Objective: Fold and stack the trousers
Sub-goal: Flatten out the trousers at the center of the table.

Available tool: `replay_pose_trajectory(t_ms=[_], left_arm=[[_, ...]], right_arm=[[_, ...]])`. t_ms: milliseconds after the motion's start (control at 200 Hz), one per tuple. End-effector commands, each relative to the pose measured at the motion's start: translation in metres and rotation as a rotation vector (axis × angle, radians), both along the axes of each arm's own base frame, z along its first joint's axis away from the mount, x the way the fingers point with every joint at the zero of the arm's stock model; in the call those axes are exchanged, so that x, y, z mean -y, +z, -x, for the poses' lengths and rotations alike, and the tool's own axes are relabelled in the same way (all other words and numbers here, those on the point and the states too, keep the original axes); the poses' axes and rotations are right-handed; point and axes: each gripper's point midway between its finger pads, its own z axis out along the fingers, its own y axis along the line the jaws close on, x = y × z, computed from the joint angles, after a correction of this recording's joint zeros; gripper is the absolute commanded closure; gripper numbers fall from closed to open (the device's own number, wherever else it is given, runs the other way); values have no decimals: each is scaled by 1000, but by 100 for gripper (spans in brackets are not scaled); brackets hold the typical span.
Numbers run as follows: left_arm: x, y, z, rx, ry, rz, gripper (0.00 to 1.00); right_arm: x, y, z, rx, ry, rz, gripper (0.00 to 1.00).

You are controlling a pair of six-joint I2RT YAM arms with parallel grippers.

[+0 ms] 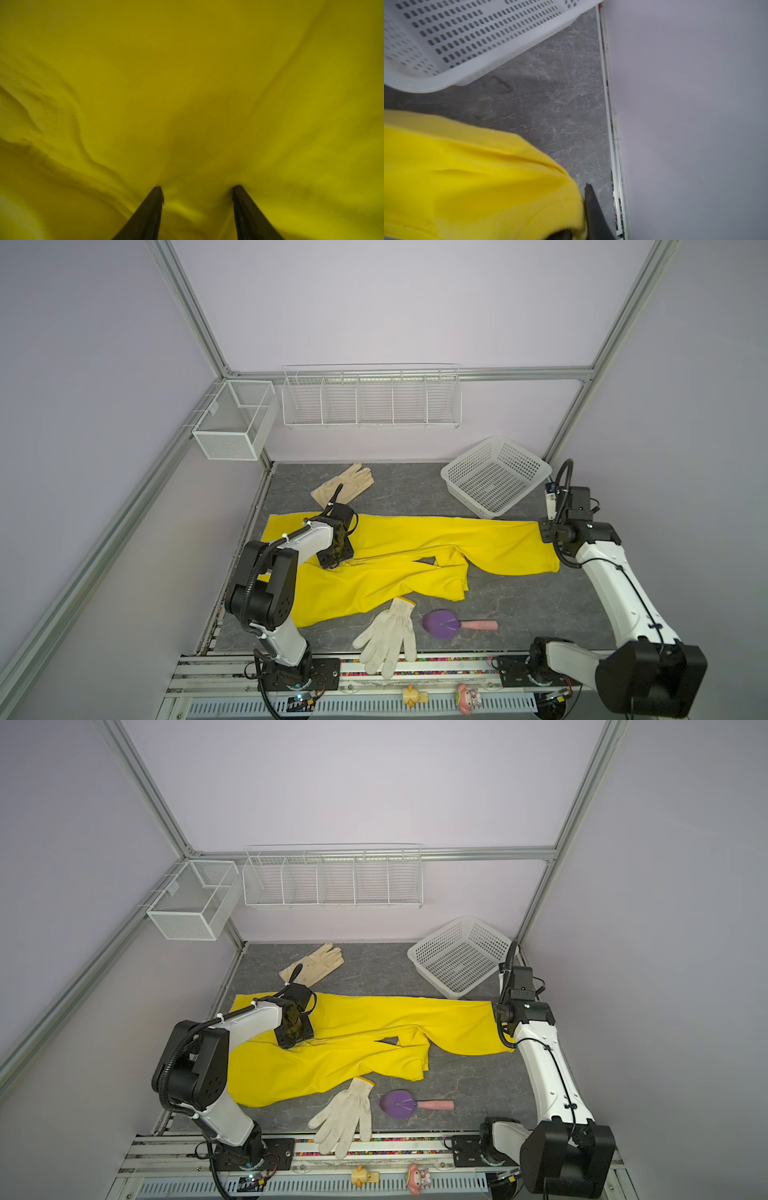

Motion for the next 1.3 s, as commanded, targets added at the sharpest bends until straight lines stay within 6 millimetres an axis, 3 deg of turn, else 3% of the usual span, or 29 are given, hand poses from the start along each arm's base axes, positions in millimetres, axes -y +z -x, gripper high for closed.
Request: replay_pose_trajectory(t_ms=[0, 255, 470, 505, 595, 715, 775, 860, 1015, 1140, 1215, 1295], left_arm=[[-28, -4, 4, -36, 12, -107, 47], [-20, 3, -12, -23, -24, -54, 47], [-5, 13, -19, -3, -35, 31, 44], [-3, 18, -21, 7, -36, 44, 43], [3, 32, -22, 25, -39, 79, 41], [10, 59, -18, 58, -56, 120, 36], [13, 73, -12, 70, -66, 133, 34], [16, 83, 2, 67, -71, 145, 32], [17, 83, 38, 37, -51, 159, 28], [13, 70, 63, 10, -15, 186, 26], [15, 63, 72, -4, -1, 211, 24], [15, 56, 77, -4, 25, 234, 23]], right_arm=[[7, 10, -12, 46, 30, 12, 85], [22, -27, -37, -20, 6, -48, 83], [42, -60, -49, -91, -3, -58, 72], [47, -64, -47, -101, -23, -54, 68], [63, -68, -41, -135, -95, -57, 40], [66, -51, -36, -95, -157, -97, 29], [52, -39, -34, -66, -149, -184, 27], [18, -25, -33, -6, -96, -355, 25], [-68, -11, -11, 11, 33, -670, 23], [-136, -29, 23, -80, 64, -817, 21], [-159, -49, 48, -177, 38, -808, 22], [-169, -68, 70, -243, -29, -806, 25]])
